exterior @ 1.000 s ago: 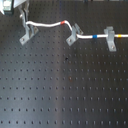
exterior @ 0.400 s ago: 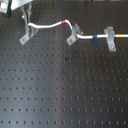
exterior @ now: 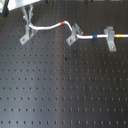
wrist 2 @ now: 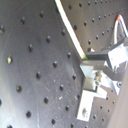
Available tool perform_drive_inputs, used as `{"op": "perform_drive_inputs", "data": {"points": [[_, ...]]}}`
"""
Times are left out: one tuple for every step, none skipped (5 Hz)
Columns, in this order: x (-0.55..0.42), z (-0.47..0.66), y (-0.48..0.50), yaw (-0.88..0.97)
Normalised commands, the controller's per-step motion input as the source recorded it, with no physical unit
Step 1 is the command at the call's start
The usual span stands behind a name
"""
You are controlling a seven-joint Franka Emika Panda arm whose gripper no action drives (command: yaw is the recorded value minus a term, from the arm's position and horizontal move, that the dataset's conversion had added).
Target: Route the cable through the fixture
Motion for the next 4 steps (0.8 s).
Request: {"op": "perform_drive_inputs", "data": {"points": [[-0.121,-0.03,-0.045,0.8],[0.205,-0.05,-0.141,0.42],[0.135,0.0,-0.113,0.09],[-0.294,0.06,-0.178,0.05]]}}
